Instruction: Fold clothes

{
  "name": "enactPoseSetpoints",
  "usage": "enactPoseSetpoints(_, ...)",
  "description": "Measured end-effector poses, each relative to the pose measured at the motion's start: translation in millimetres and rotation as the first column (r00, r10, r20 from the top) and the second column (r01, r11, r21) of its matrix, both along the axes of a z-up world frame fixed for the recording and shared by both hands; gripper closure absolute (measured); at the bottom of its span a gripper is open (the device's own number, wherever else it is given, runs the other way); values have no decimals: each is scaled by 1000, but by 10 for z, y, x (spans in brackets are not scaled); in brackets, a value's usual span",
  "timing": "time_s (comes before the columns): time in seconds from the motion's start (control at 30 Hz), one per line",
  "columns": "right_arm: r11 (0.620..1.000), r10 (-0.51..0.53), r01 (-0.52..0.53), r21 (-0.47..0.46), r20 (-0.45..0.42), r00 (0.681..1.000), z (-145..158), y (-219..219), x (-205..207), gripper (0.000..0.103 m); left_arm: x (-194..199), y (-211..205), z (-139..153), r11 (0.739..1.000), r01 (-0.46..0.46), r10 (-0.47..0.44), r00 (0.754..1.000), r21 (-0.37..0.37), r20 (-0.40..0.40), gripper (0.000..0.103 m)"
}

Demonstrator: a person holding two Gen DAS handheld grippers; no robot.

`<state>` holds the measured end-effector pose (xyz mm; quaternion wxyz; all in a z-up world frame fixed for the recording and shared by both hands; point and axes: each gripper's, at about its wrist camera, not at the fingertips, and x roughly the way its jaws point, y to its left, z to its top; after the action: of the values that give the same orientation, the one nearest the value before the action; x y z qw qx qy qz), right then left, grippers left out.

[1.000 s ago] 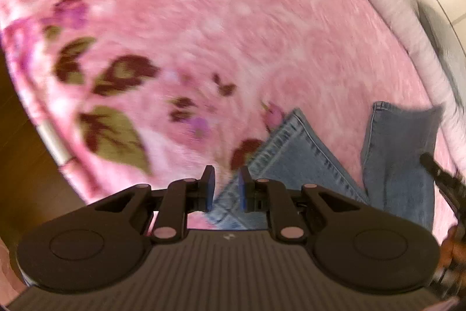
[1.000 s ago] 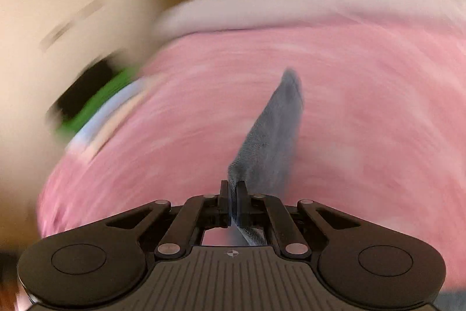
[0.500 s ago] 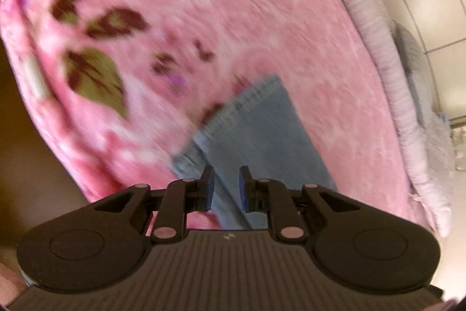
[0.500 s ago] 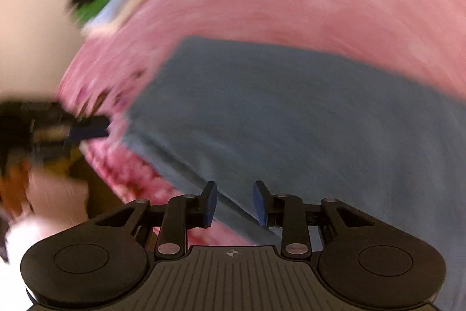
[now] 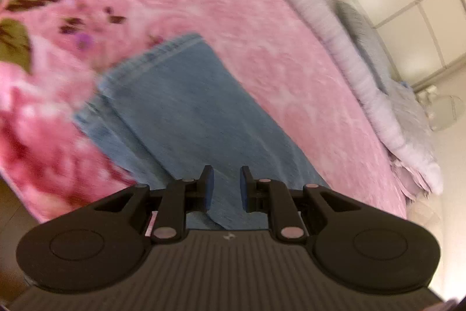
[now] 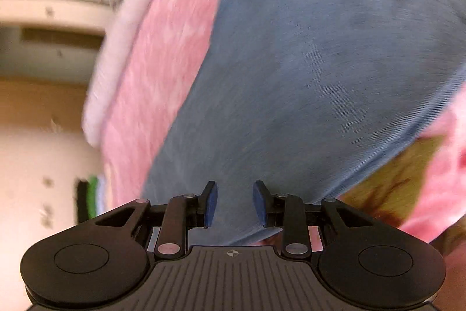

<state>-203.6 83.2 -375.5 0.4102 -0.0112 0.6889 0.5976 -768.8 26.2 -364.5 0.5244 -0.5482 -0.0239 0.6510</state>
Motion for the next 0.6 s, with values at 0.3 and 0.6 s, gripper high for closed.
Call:
enactPoseSetpoints(0.3, 971, -104, 134, 198, -154, 983, -207, -392, 429, 72, 435, -190, -385, 976, 103, -87, 992, 191, -90, 89)
enactPoseSetpoints(0.6, 947, -246, 301, 115, -346, 905, 70, -879, 564, 72, 600, -1050, 117, 945, 117, -111, 993, 306, -34, 84)
